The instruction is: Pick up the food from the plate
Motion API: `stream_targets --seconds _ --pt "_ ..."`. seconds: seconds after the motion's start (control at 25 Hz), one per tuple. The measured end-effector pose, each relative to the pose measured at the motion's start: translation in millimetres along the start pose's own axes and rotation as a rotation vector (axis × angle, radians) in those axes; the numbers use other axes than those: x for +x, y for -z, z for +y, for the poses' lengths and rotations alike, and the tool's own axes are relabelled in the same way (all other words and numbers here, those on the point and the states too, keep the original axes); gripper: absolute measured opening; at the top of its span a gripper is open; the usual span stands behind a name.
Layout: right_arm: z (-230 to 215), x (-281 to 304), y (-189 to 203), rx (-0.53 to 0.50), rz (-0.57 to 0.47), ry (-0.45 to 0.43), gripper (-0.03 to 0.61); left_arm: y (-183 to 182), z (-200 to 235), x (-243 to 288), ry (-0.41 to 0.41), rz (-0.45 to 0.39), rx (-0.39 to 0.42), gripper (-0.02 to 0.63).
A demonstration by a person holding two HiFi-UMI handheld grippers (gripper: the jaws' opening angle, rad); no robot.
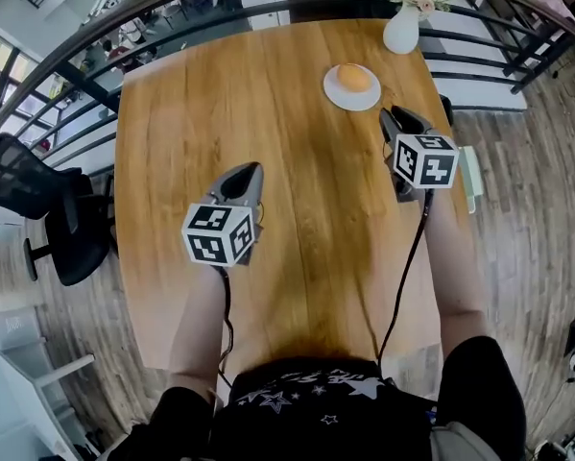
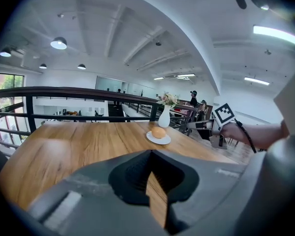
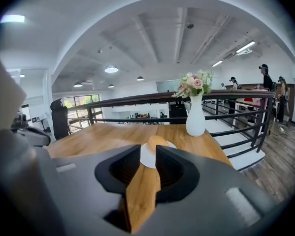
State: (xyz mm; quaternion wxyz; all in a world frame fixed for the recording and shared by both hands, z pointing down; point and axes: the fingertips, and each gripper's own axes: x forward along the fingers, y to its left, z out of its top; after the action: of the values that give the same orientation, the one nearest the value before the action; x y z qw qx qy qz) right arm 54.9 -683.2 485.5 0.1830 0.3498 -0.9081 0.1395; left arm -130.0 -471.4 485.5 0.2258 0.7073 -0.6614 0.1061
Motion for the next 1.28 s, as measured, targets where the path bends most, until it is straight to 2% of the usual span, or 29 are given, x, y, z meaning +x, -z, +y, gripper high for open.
stream_targets --seconds 0.36,0.72,1.28 --pt "-14 73 11 -0.097 0.068 -0.016 0.24 -4 26 43 -0.016 0.024 0.015 -0.002" --pt "-31 127 21 -0.169 0.091 -0.011 0.313 11 38 78 -0.007 0.047 -0.004 -0.002" --pt "-28 189 35 -0.338 0.219 -0.087 0.387 16 52 100 0.011 0.066 -0.005 -0.002"
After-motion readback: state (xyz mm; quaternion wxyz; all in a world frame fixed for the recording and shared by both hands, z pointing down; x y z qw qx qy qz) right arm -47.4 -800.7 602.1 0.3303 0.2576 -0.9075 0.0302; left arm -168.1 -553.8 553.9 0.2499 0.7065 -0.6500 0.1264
